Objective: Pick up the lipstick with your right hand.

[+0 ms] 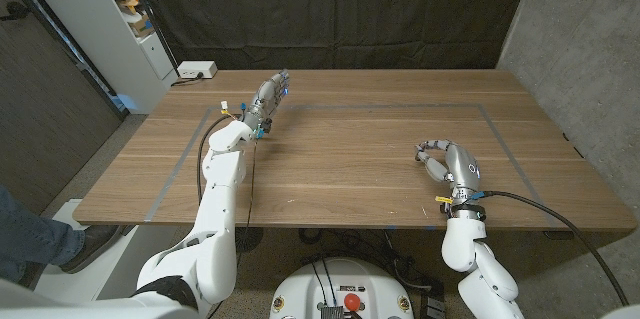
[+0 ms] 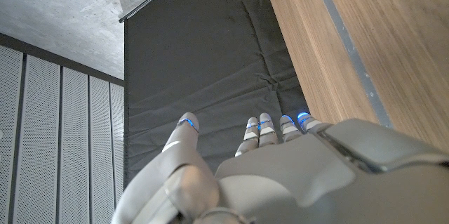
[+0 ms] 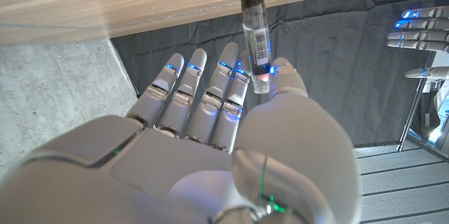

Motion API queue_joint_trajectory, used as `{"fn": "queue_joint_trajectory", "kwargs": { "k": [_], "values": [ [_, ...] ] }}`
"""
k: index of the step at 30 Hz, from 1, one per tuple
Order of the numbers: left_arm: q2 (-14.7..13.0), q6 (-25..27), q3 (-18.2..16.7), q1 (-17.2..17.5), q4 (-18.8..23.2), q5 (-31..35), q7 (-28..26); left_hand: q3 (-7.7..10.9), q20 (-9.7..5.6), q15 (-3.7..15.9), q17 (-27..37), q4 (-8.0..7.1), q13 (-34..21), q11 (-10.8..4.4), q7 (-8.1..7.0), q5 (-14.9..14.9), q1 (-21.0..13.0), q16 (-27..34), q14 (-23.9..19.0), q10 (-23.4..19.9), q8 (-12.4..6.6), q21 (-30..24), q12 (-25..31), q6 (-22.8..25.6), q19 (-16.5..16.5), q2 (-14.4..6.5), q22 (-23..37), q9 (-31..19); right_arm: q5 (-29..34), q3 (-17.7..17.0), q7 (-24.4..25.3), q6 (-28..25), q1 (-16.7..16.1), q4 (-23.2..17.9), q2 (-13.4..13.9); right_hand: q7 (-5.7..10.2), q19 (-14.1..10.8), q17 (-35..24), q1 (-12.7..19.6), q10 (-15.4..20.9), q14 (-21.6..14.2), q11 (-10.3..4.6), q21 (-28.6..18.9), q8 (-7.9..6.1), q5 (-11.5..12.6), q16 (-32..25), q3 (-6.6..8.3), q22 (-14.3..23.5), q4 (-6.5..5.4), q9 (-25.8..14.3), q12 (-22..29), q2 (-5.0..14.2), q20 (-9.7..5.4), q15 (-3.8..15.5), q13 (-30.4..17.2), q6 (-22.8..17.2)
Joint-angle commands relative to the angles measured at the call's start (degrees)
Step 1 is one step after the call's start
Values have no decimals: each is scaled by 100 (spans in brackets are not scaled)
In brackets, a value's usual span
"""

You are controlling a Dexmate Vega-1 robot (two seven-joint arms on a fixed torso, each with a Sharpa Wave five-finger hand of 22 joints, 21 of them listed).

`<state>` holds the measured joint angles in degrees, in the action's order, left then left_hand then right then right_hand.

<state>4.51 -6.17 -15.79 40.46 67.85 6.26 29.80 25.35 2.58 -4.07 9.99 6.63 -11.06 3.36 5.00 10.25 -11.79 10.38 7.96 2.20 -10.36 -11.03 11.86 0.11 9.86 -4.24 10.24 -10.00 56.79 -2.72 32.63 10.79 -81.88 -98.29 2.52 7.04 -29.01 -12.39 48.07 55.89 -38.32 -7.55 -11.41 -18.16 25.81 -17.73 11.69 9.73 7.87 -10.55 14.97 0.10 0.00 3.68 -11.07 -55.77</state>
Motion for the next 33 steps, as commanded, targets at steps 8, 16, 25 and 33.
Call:
{"fn": "queue_joint_trajectory", "kwargs": {
  "k": [8, 16, 25, 33],
  "values": [
    [14, -2, -17, 80, 134, -55, 38, -8, 19, 9, 25, 5, -8, -1, 27, -10, -5, 22, 33, 12, -28, -27, 21, 27, 275, -66, 21, -18, -9, -91, -109, 139, -45, -280, -34, 16, -4, -16, 64, 25, -65, -18, 12, 55, -32, 26, 9, 22, -44, -7, -37, 27, -40, 369, -10, -17],
    [14, 3, -4, 118, 205, -55, 46, -9, 20, 7, 25, 6, -8, 2, 26, -9, -6, 23, 32, 7, -27, -28, 23, 25, 278, -68, 21, -18, 19, -134, -206, 122, -66, -395, -79, 17, -6, -16, 63, 28, -75, 1, 12, 75, -44, 42, 7, 21, -54, -8, -55, 33, -38, 370, -12, -14],
    [14, 10, -13, 148, 197, -83, 68, -9, 22, 9, 24, 7, -8, 2, 25, -9, -9, 23, 33, 13, -29, -30, 21, 29, 279, -72, 21, -18, 65, -182, -280, 153, -49, -524, -71, 27, -3, -16, 72, 23, -92, -20, 14, 98, -56, 60, 10, 21, -62, -9, -81, 45, -42, 376, -14, -16],
    [-11, -49, -50, 133, 108, -115, 92, -8, 23, 9, 24, 8, -8, -4, 28, -10, -12, 23, 33, 8, -28, -31, 23, 28, 282, -76, 21, -18, 127, -176, -433, 133, -35, -704, -81, 31, -5, -17, 72, 33, -109, -16, 14, 115, -66, 70, 11, 20, -72, -10, -94, 57, -41, 382, -15, -16]
  ]
}}
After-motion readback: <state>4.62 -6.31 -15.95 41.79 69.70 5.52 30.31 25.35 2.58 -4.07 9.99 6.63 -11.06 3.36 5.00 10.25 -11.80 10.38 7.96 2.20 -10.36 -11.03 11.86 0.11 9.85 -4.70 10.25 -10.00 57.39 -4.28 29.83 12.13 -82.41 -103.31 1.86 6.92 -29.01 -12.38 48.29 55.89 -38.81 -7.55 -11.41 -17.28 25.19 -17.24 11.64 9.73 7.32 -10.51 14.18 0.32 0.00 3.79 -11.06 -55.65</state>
